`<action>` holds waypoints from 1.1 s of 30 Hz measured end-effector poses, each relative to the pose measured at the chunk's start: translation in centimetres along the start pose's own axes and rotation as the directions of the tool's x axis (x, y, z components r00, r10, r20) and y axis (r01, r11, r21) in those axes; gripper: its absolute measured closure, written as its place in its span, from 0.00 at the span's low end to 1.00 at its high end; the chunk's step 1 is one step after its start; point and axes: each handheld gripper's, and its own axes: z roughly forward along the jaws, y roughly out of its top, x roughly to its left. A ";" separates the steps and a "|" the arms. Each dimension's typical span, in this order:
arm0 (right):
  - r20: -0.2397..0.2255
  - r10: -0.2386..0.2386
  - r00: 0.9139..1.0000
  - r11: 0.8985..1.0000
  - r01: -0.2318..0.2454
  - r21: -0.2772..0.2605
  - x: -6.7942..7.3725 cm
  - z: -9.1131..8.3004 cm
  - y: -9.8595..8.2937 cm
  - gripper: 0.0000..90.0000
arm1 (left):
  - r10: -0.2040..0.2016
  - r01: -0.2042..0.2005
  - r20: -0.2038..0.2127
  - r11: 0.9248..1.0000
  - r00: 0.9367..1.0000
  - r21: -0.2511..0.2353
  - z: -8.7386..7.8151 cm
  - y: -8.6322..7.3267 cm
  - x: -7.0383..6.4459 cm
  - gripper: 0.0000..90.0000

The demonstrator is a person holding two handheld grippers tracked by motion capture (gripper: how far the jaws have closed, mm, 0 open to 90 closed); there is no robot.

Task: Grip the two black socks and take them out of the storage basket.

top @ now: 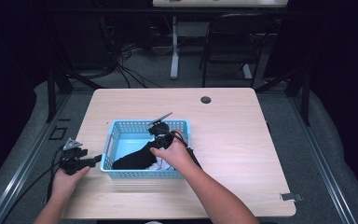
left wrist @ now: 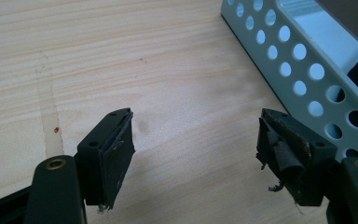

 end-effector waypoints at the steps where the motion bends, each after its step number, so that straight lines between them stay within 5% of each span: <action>1: 0.000 0.000 1.000 1.000 0.000 0.000 0.0 0.0 0.0 0.74 | 0.000 0.000 0.000 1.000 1.000 0.000 0.0 0.0 0.0 0.30; 3: -0.006 0.073 0.997 0.993 -0.072 0.097 -0.2 0.3 0.3 0.75 | 0.001 -0.001 0.001 1.000 1.000 0.000 0.0 0.0 0.0 0.30; 5: -0.009 0.078 0.997 0.991 -0.076 0.112 -0.4 0.4 0.3 0.74 | 0.000 0.000 0.001 1.000 1.000 -0.001 0.0 0.0 0.0 0.30; 6: -0.028 0.118 0.993 0.982 -0.112 0.153 -0.5 0.5 0.5 0.74 | 0.000 0.000 0.002 1.000 1.000 -0.001 0.0 0.0 0.0 0.30; 15: -0.028 0.213 0.977 0.955 -0.202 0.215 -1.0 1.8 1.1 0.73 | -0.003 0.003 0.002 1.000 1.000 -0.004 0.0 0.0 0.0 0.30; 19: -0.037 0.219 0.975 0.946 -0.203 0.255 -0.8 2.5 1.4 0.75 | -0.002 0.002 0.003 1.000 1.000 -0.002 -0.1 0.0 0.0 0.30; 22: -0.036 0.236 0.971 0.947 -0.222 0.230 -0.4 2.8 1.4 0.79 | -0.002 0.002 0.003 1.000 1.000 -0.003 -0.1 0.0 0.0 0.30; 23: -0.028 0.201 0.979 0.948 -0.188 0.258 -0.4 2.6 1.6 0.82 | -0.004 0.004 0.003 1.000 1.000 -0.004 -0.1 0.0 0.0 0.30; 27: -0.008 0.182 0.983 0.953 -0.175 0.248 0.2 2.9 1.8 0.95 | -0.002 0.002 0.004 1.000 1.000 -0.004 0.0 0.0 0.0 0.30; 33: -0.053 0.147 0.988 0.968 -0.133 0.214 1.0 0.9 2.8 0.97 | -0.004 0.004 0.003 1.000 1.000 -0.004 0.0 0.0 0.0 0.30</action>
